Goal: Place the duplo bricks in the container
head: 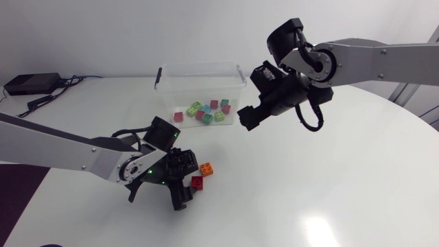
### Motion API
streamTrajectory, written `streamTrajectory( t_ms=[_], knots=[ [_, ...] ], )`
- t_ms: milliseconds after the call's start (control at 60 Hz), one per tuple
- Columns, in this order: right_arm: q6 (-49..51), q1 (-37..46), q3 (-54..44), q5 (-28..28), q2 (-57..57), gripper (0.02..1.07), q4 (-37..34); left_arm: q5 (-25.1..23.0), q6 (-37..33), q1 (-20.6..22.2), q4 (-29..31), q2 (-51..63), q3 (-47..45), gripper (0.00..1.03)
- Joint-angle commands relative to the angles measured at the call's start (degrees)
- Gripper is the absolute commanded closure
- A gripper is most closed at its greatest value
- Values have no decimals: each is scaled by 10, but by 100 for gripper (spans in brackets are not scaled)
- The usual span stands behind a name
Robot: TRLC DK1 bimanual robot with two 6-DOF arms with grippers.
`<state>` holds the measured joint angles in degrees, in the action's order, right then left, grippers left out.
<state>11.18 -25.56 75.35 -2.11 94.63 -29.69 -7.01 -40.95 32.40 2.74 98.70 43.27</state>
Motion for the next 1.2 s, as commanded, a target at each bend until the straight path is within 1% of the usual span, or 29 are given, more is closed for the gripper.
streamTrajectory(
  t_ms=[0, 117, 167, 183, 250, 300, 333, 367, 400, 433, 467, 483, 500, 700, 817, 850, 867, 917, 967, 1050, 1183],
  knots=[
    [5, -4, -17, 0, -13, 7, 4, 4, -12, -2, 5, -8, -16, 18],
    [5, -7, -18, 0, -16, 7, 2, 1, -15, -2, 0, 4, -9, 18],
    [5, -9, -21, 0, -18, 7, 1, -7, -19, -2, -5, 10, -7, 18],
    [6, -10, -22, 0, -19, 7, 1, -15, -22, -2, -4, 11, -7, 20],
    [7, -12, -28, -1, -22, 7, 0, -38, -24, -2, -10, 13, -7, 34],
    [9, -17, -34, -2, -23, 7, 0, -50, -24, -3, -20, 19, -6, 42],
    [11, -21, -37, -4, -23, 7, 0, -57, -25, -4, -26, 24, -5, 45],
    [14, -25, -41, -5, -23, 7, 0, -64, -29, -5, -30, 29, -5, 46],
    [17, -30, -44, -7, -23, 7, 0, -70, -35, -6, -32, 31, -5, 50],
    [18, -34, -47, -11, -23, 7, -1, -77, -38, -7, -37, 33, -4, 58],
    [21, -37, -50, -16, -23, 7, -1, -78, -38, -8, -42, 39, -2, 68],
    [22, -40, -51, -19, -23, 7, -1, -78, -38, -9, -44, 42, 0, 75],
    [23, -41, -53, -22, -23, 7, -1, -78, -39, -9, -44, 45, 2, 78],
    [28, -65, -66, -32, -11, 7, 2, -89, -66, -20, -41, 61, -2, 80],
    [28, -80, -71, -35, 6, 7, 5, -97, -70, -45, -30, 6, -3, 80],
    [28, -82, -71, -38, 10, 7, 6, -99, -70, -54, -17, -12, 3, 80],
    [28, -83, -71, -40, 14, 7, 6, -103, -76, -66, 0, -29, 12, 80],
    [29, -85, -70, -45, 21, 7, 7, -108, -79, -82, 28, -56, 33, 80],
    [29, -87, -70, -50, 28, 7, 7, -110, -83, -97, 46, -76, 54, 80],
    [27, -98, -69, -52, 41, 7, 7, -113, -83, -125, 60, -95, 96, 80],
    [24, -114, -64, -52, 62, 7, 12, -136, -62, -168, 69, -90, 182, 80]
  ],
)
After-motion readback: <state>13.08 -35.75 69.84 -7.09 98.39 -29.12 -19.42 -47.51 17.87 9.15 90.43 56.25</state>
